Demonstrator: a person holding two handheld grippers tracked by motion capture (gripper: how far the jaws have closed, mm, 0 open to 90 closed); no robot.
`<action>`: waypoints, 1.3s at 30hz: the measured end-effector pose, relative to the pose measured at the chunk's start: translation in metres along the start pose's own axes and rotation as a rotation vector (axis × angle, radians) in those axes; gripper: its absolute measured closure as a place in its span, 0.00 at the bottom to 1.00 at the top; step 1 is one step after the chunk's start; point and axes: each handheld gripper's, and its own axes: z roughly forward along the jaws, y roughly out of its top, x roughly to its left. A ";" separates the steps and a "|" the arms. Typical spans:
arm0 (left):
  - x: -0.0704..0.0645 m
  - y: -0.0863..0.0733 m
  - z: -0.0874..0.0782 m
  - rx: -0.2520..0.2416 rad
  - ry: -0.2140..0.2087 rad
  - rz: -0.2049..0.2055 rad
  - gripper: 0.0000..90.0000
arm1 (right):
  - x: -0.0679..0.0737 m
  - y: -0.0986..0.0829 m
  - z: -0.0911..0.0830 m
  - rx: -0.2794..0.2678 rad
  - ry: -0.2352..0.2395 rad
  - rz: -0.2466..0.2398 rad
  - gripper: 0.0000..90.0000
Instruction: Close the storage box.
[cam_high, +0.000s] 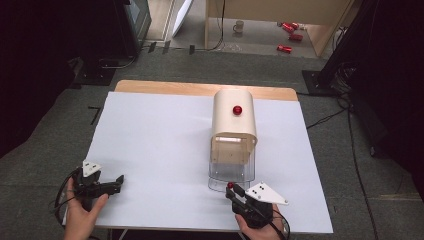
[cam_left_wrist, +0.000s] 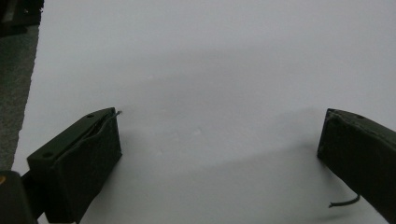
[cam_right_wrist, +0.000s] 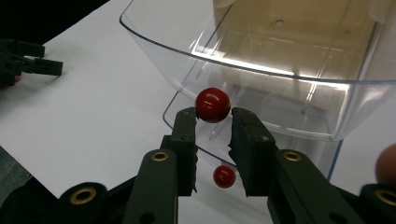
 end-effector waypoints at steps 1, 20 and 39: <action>0.000 0.000 0.000 0.000 0.000 0.000 0.00 | 0.000 0.000 0.000 0.001 0.001 -0.004 0.82; 0.000 0.000 0.000 0.000 0.000 0.000 0.00 | -0.002 0.019 -0.008 -0.022 0.035 -0.001 0.85; 0.000 0.000 0.000 -0.001 0.000 0.000 0.00 | -0.023 0.048 0.019 -0.029 -0.003 0.008 0.86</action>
